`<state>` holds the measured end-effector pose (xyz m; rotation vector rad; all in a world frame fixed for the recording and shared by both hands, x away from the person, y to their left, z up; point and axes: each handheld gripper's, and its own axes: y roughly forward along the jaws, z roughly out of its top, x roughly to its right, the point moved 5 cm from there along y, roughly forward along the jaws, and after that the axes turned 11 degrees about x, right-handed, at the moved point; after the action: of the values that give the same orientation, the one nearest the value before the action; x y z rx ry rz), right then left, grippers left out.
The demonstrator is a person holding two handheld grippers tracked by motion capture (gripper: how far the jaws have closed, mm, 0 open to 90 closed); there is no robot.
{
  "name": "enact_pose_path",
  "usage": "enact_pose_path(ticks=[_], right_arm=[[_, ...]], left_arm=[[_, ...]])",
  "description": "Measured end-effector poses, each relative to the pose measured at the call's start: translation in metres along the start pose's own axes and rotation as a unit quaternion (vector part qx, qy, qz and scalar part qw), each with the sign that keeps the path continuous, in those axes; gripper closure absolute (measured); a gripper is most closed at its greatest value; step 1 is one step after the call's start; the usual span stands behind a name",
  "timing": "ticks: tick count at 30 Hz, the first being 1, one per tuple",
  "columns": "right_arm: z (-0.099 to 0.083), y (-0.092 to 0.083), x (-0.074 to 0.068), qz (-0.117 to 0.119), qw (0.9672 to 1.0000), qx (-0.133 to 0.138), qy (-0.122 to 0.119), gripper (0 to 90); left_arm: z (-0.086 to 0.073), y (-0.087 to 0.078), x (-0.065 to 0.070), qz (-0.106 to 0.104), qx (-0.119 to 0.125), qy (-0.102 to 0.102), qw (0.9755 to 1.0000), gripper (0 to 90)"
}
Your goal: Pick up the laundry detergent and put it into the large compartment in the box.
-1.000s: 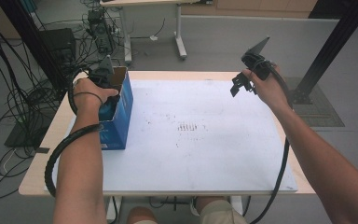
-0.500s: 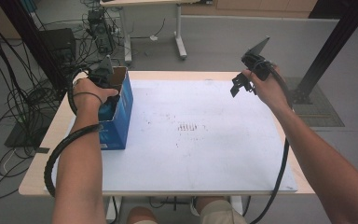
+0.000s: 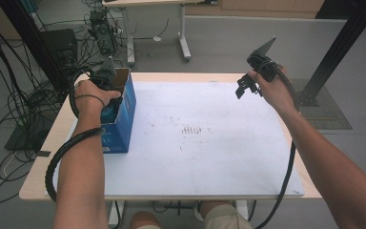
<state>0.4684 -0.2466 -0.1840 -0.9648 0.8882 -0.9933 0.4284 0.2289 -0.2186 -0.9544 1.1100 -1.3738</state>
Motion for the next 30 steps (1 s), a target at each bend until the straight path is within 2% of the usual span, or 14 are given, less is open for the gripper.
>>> enact_pose_path(ticks=[16,30], right_arm=[[0.001,0.001,-0.001,0.000,1.0000,-0.002,0.001,9.0],[0.001,-0.001,-0.003,0.002,1.0000,0.000,-0.001,9.1]], left_arm=[[-0.001,-0.001,-0.001,0.000,0.001,0.000,1.0000,36.8],[0.000,-0.014,0.000,0.004,0.010,0.002,0.9999,32.5]])
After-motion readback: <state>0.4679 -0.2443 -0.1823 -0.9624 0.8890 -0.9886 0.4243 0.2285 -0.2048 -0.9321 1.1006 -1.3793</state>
